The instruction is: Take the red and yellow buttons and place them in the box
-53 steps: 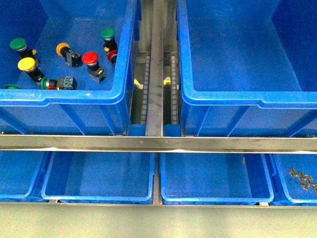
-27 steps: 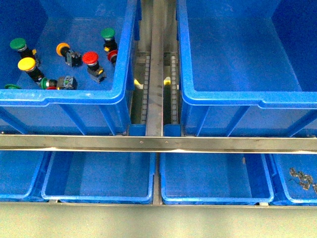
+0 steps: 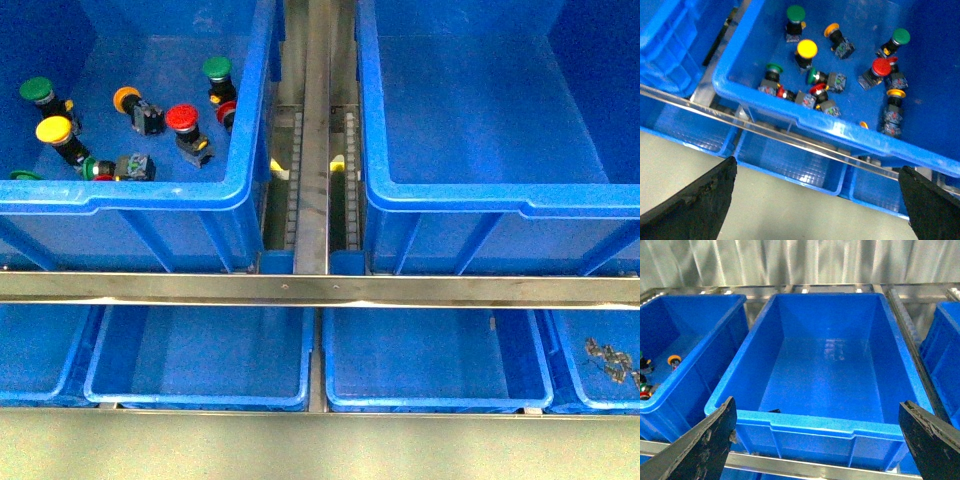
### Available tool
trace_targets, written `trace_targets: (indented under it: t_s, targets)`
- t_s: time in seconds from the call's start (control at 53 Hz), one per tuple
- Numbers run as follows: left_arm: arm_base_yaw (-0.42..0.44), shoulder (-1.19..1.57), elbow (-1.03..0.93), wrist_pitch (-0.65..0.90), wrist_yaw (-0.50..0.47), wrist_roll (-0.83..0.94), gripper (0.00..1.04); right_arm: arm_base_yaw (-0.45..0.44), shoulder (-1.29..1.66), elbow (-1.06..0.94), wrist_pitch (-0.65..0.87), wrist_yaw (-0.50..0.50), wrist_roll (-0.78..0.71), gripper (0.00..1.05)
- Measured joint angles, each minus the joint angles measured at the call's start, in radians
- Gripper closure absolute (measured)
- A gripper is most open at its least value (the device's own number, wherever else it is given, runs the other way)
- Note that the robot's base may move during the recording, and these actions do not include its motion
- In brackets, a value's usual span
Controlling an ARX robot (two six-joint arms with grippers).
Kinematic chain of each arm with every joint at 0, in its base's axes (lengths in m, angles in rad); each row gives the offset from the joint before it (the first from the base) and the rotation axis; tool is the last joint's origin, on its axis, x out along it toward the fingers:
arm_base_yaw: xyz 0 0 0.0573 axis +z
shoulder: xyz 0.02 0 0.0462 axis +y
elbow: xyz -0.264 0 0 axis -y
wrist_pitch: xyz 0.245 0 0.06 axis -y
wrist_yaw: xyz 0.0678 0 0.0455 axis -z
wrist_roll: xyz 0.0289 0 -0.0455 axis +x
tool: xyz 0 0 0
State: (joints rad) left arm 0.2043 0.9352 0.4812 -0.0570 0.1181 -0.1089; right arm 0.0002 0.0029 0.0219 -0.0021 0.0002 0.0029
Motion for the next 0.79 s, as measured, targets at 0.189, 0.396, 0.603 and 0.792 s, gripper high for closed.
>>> trace_targets:
  t_s: [0.189, 0.396, 0.603, 0.792]
  targets:
    - [-0.010, 0.369, 0.224, 0.069, 0.079, 0.229, 0.08, 0.000, 0.000, 0.000, 0.000, 0.000, 0.000, 0.07]
    - [-0.124, 0.743, 0.470, 0.050, 0.098, 0.472, 0.08, 0.000, 0.000, 0.000, 0.000, 0.000, 0.000, 0.07]
    - [-0.195, 0.975, 0.684, 0.008, 0.122, 0.585, 0.08, 0.000, 0.000, 0.000, 0.000, 0.000, 0.000, 0.07]
    - [-0.201, 1.153, 0.879, -0.024, 0.126, 0.627, 0.08, 0.000, 0.000, 0.000, 0.000, 0.000, 0.000, 0.07]
